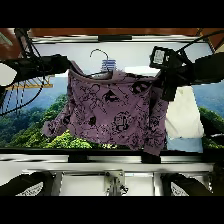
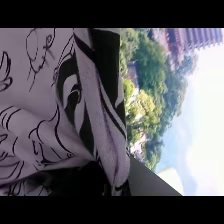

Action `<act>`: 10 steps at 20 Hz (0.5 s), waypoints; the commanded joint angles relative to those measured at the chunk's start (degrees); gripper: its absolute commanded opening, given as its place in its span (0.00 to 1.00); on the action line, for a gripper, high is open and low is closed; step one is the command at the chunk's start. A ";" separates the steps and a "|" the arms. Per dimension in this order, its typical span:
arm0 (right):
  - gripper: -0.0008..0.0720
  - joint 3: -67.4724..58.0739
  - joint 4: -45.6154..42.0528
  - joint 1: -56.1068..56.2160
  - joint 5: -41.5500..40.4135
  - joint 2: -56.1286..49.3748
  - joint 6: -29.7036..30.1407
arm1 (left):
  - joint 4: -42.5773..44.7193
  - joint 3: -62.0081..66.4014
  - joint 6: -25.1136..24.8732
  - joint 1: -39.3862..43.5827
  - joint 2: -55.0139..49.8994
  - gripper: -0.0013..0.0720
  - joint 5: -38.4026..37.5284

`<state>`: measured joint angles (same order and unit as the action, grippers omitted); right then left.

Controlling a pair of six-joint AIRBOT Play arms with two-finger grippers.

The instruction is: Fold the shirts.

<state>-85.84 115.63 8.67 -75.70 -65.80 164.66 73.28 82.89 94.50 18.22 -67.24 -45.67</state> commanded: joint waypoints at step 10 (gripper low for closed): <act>0.10 -0.04 -0.20 2.51 13.35 1.64 -18.56 | 8.94 13.14 -1.29 3.43 1.97 0.10 0.26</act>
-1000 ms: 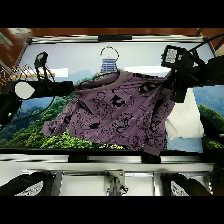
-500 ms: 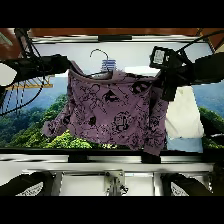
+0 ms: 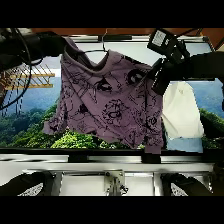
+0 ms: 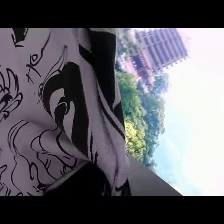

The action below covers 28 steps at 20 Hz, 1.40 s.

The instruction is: Fold the shirts.

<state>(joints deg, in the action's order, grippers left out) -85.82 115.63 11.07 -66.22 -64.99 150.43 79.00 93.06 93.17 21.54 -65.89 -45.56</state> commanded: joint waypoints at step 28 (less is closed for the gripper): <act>0.10 -0.28 5.81 0.17 9.92 6.27 -13.31 | 1.79 12.92 7.23 8.13 -7.39 0.10 20.52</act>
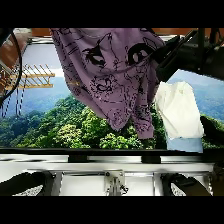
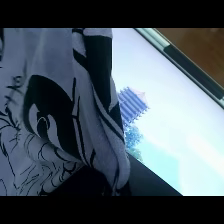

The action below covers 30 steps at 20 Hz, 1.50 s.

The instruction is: Fold the shirts.

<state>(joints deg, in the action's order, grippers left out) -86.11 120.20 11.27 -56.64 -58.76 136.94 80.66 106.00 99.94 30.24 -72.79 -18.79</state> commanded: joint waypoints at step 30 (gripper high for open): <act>0.10 -0.22 -50.45 -0.09 39.63 0.04 -37.05 | 0.50 0.83 -10.78 -0.46 -0.70 0.76 -23.41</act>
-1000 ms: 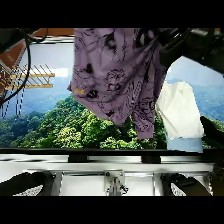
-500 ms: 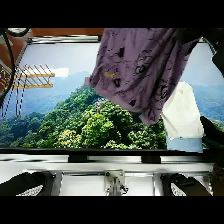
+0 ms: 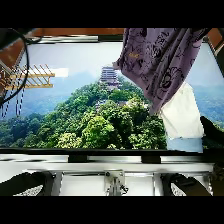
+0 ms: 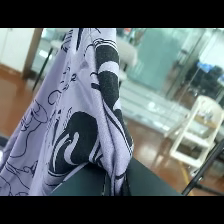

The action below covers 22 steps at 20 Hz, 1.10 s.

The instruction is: Fold the shirts.

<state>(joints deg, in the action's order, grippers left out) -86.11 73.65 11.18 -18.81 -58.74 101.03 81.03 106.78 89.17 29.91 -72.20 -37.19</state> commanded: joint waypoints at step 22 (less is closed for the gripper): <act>0.10 -4.37 -7.48 12.39 -6.10 2.12 -10.45 | -6.67 0.07 15.67 -10.16 -3.82 0.76 4.74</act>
<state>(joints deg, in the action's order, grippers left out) -90.45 65.32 15.84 -19.33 -56.90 87.53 77.73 106.78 102.56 21.93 -75.96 -34.13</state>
